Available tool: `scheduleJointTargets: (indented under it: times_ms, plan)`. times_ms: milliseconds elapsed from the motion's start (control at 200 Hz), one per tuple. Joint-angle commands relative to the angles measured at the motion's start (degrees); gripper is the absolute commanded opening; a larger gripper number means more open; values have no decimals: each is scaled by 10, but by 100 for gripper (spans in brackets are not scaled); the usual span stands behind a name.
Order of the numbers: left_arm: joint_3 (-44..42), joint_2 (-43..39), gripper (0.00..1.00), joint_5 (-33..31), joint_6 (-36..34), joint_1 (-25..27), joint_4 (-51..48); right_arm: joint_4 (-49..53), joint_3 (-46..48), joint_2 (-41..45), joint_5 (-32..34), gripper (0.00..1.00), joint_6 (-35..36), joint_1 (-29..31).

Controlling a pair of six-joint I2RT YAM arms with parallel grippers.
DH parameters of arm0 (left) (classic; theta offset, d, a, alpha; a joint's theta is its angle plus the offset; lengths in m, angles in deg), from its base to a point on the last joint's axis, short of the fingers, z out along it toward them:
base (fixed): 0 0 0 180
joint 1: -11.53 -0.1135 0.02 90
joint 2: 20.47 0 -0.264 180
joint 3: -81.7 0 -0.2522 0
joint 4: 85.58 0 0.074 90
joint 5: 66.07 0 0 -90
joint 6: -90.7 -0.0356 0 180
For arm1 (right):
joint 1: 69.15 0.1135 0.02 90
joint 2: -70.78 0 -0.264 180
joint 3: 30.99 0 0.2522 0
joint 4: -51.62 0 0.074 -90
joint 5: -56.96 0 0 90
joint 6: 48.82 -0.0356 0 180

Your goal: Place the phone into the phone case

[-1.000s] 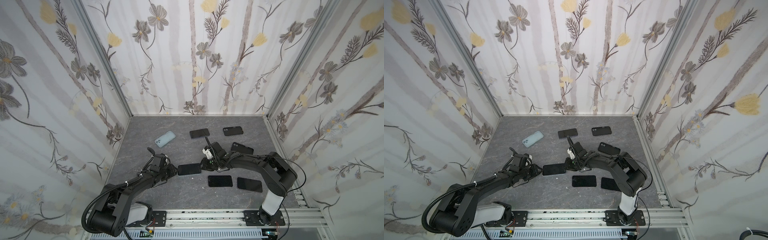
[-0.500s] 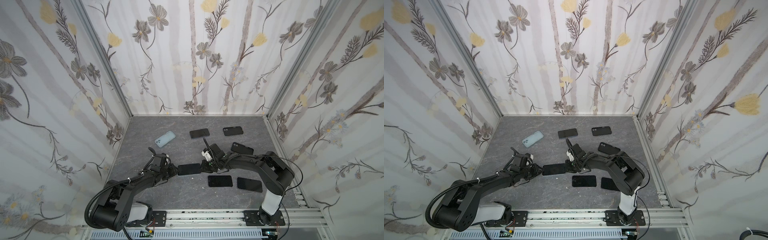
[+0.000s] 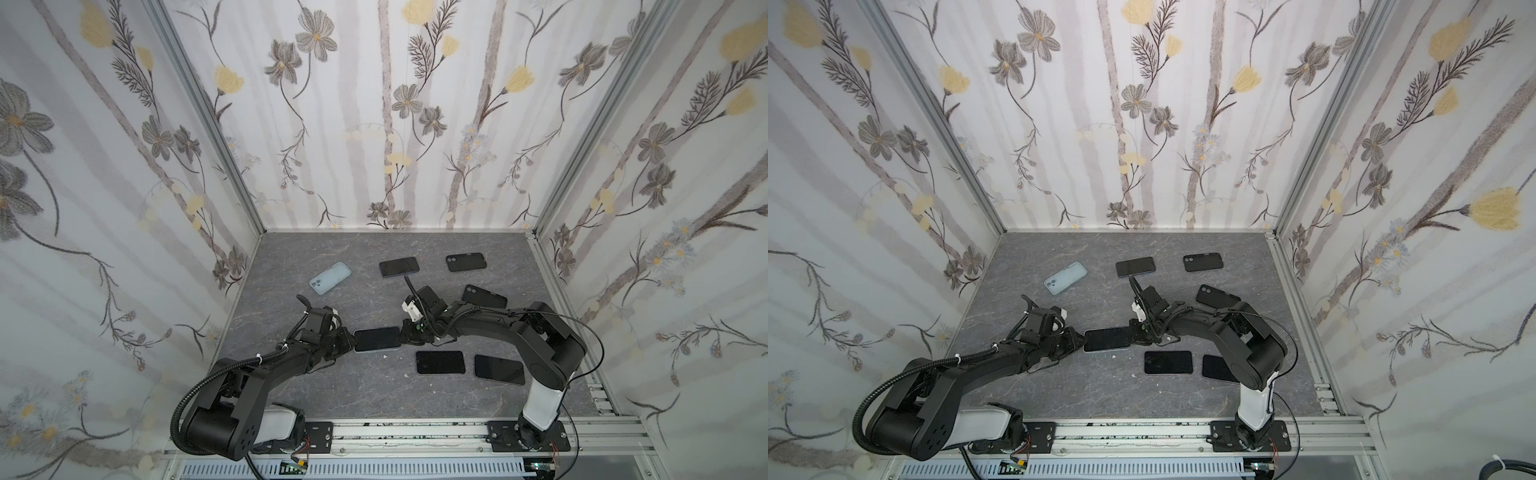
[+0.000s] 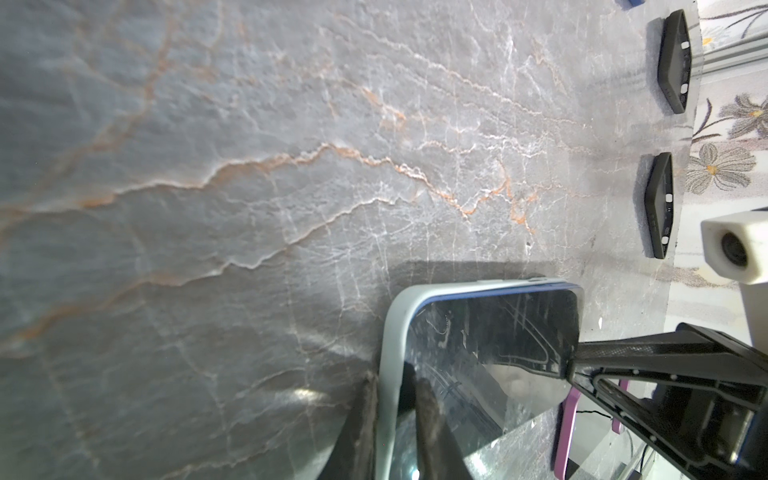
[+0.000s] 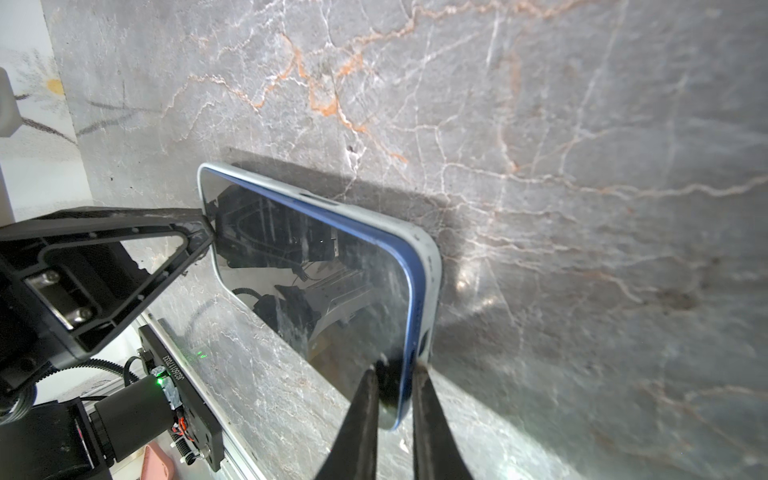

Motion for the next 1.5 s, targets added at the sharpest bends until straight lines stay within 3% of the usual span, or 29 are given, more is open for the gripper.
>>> scheduleJointTargets:
  times_ms: [0, 285, 829, 1494]
  plan:
    - [-6, 5, 19, -20, -1, 2, -77, 10, -5, -3, 4, 18, 15, 3]
    - [-11, -7, 19, -35, 3, 2, -82, 46, -7, 15, 40, 21, 33, 4]
    - [-13, -6, 18, -27, 4, 2, -80, 69, -18, -17, 39, 6, 46, 18]
    - [-10, -12, 18, -25, 5, 2, -85, 159, -69, -34, 133, 8, 78, 61]
